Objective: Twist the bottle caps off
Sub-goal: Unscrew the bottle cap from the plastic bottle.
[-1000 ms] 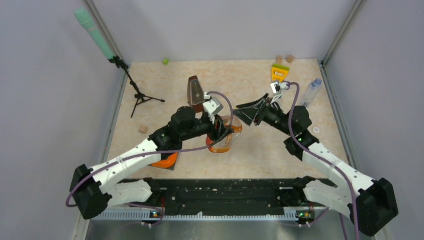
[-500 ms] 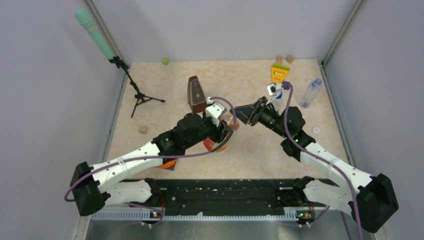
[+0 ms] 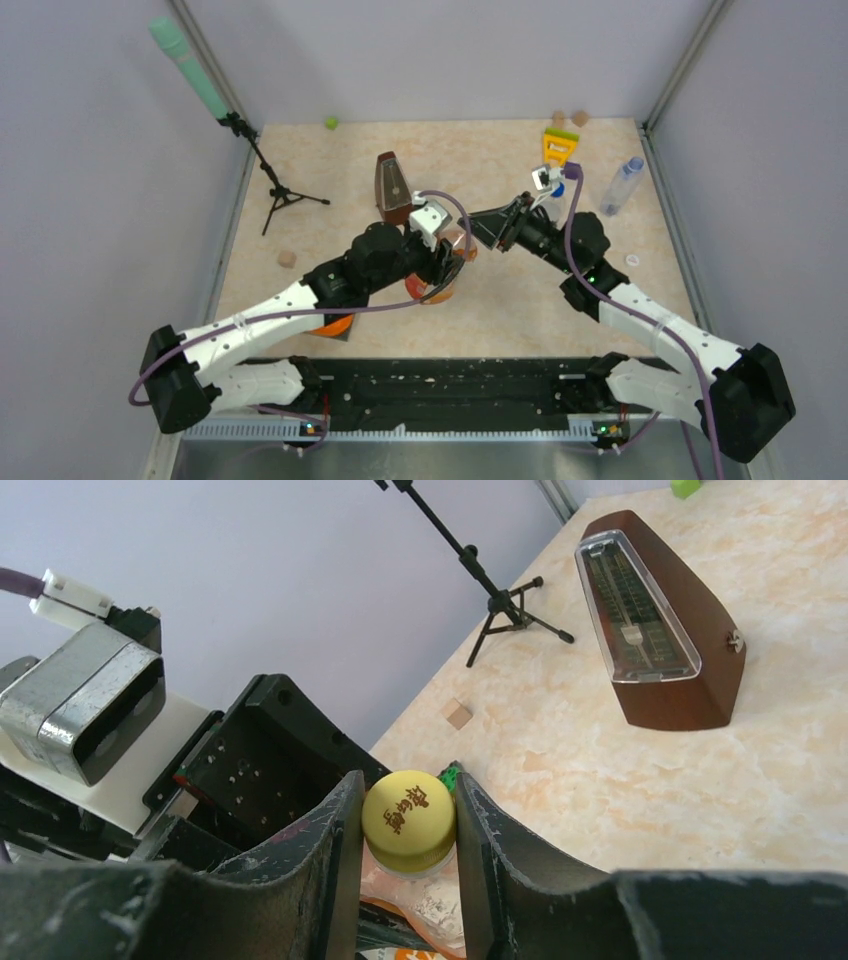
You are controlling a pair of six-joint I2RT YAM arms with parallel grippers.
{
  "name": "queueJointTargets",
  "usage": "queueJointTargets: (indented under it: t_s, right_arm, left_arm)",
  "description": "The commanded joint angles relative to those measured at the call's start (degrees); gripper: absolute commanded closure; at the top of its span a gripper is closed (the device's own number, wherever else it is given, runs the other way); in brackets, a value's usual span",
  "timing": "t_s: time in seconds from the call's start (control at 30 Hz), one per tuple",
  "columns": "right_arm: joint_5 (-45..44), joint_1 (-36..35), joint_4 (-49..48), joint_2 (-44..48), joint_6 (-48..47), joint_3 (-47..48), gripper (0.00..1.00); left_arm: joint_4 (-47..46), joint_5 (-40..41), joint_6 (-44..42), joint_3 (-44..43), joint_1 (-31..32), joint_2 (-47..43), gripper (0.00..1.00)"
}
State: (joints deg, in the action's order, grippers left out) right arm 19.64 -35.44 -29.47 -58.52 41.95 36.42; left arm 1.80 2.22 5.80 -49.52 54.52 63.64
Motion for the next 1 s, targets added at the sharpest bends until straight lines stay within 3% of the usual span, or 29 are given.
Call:
queueJointTargets:
  t_s: [0.0, 0.17, 0.57, 0.77, 0.87, 0.97]
  right_arm:
    - [6.7, -0.7, -5.4, 0.3, -1.0, 1.4, 1.00]
    - [8.7, -0.7, -7.2, 0.6, -1.1, 0.7, 1.00]
    - [15.8, -0.6, -12.6, 1.5, -1.1, -0.4, 1.00]
    - [13.3, -0.7, -11.0, 2.5, -1.7, -0.8, 1.00]
    - [9.3, -0.7, -7.0, 3.3, -3.0, -0.3, 0.91]
    - [5.5, -0.6, -4.3, 3.8, -3.5, -0.1, 0.66]
  left_arm:
    - [-1.9, -9.0, 0.0, -2.9, -1.1, 0.0, 1.00]
    - [0.5, -15.5, 0.5, -3.8, -3.8, 0.8, 1.00]
    - [-6.9, -37.4, 7.1, -3.2, -9.9, 2.1, 1.00]
    - [-7.2, -39.6, 7.7, -4.0, -10.9, 3.3, 1.00]
    - [-4.7, -34.0, 5.7, -4.5, -10.9, 3.8, 1.00]
    - [-0.3, -28.8, 4.0, -5.4, -10.6, 4.7, 1.00]
